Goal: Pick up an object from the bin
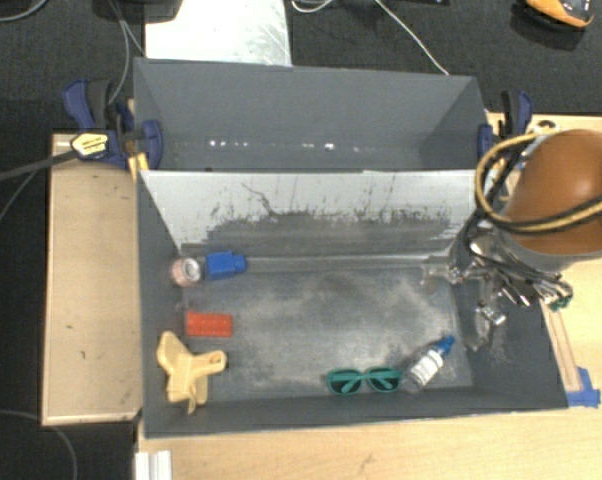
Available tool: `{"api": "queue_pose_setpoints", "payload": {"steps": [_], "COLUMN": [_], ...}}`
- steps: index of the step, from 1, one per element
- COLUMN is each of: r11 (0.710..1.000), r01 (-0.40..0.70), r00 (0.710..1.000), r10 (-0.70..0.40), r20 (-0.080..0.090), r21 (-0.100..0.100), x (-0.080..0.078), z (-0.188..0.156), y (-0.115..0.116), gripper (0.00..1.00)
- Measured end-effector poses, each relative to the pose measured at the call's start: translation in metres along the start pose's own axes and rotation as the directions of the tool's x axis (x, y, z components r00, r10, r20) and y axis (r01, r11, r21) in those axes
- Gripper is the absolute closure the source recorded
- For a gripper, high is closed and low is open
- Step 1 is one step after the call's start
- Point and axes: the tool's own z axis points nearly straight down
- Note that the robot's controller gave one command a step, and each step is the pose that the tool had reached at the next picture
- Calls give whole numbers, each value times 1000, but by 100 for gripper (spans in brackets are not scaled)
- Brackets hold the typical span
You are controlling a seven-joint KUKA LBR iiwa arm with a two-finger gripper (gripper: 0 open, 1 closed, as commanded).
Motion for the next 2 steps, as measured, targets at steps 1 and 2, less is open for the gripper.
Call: {"api": "queue_pose_setpoints", "payload": {"steps": [1, 2], "r11": [980, 867], "r01": [196, 498], "r00": [980, 867], "r10": [-196, -498], "r20": [-6, 1], "r21": [-8, -1], "x": [10, 18], "z": [37, 91], "y": [25, 29], "gripper": [0, 0]}}
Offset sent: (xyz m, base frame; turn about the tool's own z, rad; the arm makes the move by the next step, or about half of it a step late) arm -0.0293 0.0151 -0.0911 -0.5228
